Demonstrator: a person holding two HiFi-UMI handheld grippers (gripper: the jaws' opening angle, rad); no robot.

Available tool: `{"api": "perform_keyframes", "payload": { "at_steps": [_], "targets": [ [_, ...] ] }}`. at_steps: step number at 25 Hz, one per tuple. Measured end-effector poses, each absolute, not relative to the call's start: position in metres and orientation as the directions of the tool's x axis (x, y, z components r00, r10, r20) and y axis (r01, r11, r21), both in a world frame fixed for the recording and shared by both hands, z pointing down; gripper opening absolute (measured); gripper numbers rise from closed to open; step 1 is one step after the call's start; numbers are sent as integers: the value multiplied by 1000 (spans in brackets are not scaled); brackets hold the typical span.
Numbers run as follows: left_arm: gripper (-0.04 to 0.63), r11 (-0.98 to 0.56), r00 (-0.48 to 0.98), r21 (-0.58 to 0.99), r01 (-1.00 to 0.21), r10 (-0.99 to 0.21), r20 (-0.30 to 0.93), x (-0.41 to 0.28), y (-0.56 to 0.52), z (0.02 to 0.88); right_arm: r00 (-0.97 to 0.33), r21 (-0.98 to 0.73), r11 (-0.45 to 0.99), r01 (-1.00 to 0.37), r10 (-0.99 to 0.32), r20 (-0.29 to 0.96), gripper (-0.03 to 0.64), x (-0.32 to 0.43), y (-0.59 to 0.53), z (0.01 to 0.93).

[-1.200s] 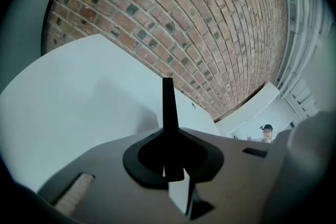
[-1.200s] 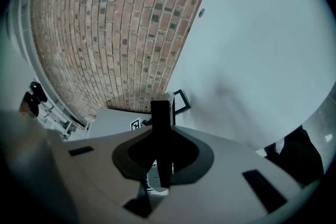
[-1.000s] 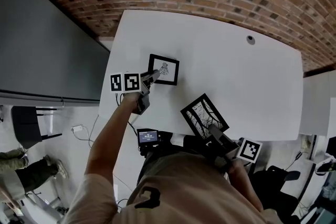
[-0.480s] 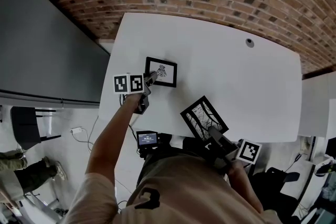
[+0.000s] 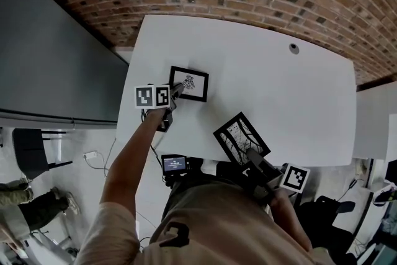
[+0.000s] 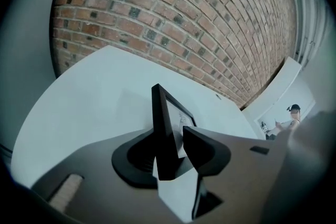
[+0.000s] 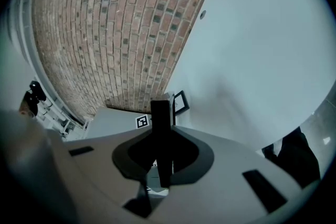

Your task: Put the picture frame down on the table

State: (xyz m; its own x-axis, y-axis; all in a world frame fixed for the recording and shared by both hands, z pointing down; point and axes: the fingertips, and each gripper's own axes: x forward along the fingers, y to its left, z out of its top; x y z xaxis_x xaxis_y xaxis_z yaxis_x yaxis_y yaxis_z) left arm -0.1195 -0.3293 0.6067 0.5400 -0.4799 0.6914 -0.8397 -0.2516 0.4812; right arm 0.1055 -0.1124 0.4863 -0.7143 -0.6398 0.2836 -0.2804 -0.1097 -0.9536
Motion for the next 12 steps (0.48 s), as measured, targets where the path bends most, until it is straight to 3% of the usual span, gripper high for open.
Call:
{"api": "perform_keyframes", "payload": {
  "at_steps": [12],
  "targets": [
    [213, -276, 413, 315, -908, -471, 779, -138, -332, 633, -723, -954, -108, -278, -630, 283, 28, 102, -115, 488]
  ]
}}
